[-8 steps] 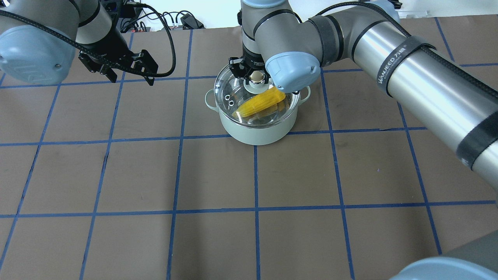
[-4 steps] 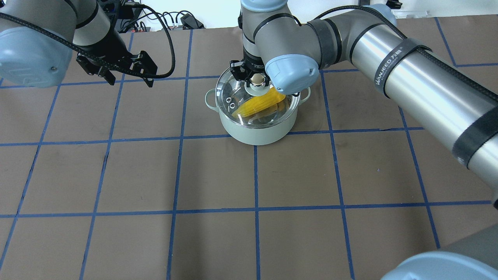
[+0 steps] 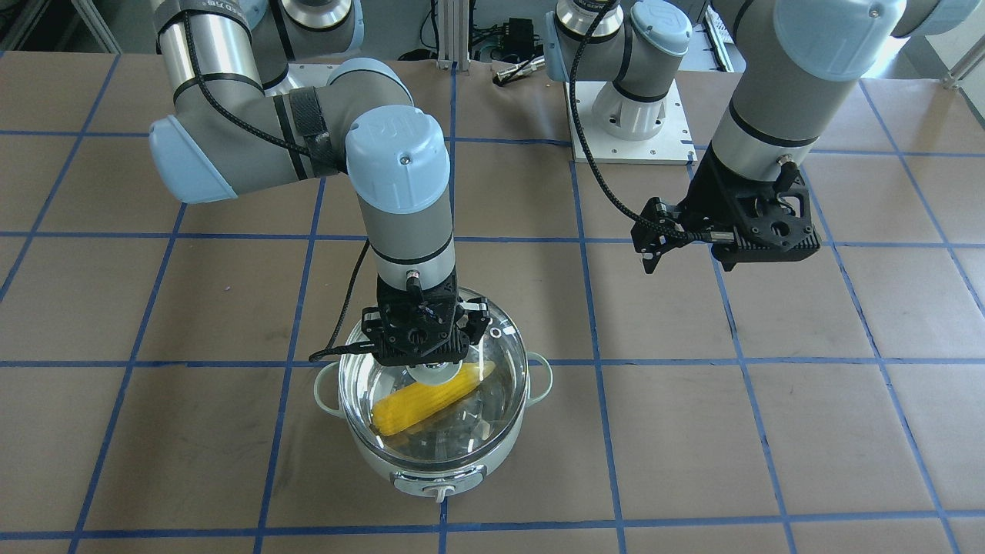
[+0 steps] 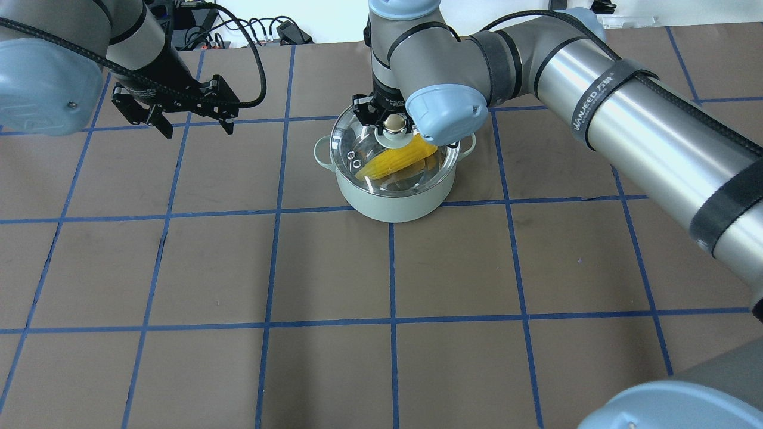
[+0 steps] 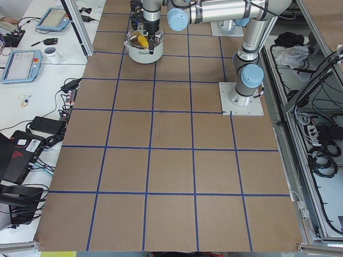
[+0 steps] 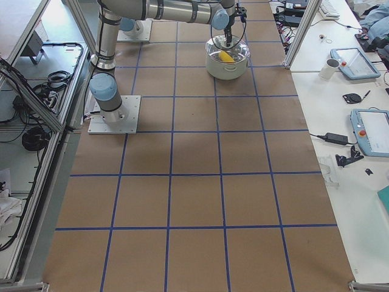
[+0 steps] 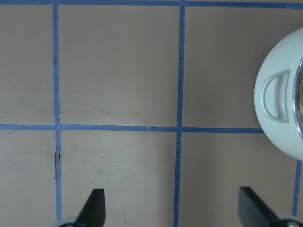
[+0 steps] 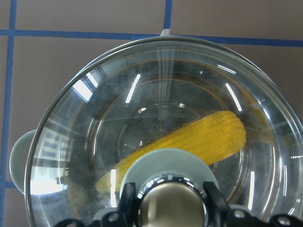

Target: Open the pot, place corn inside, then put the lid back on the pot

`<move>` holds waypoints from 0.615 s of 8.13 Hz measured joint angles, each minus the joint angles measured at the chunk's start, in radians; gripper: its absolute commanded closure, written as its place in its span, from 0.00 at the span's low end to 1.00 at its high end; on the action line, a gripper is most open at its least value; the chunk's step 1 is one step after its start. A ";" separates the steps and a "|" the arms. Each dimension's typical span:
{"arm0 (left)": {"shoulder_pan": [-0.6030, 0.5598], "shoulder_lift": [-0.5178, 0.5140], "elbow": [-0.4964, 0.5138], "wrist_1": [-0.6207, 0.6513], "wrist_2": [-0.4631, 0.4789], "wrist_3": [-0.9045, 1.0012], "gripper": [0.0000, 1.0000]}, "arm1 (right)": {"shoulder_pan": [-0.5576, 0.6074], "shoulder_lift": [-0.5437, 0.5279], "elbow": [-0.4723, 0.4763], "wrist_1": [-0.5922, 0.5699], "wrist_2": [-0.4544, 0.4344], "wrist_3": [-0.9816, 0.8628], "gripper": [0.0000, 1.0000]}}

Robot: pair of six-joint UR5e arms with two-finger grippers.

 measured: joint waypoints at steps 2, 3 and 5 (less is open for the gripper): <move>-0.001 -0.004 -0.001 -0.002 -0.005 -0.005 0.00 | 0.000 0.008 -0.001 -0.003 0.000 0.000 0.71; -0.001 -0.005 -0.001 -0.002 -0.008 -0.007 0.00 | 0.000 0.011 -0.001 -0.004 -0.001 0.000 0.71; -0.001 -0.007 -0.001 -0.002 -0.009 -0.009 0.00 | 0.000 0.015 -0.001 -0.006 -0.002 0.000 0.71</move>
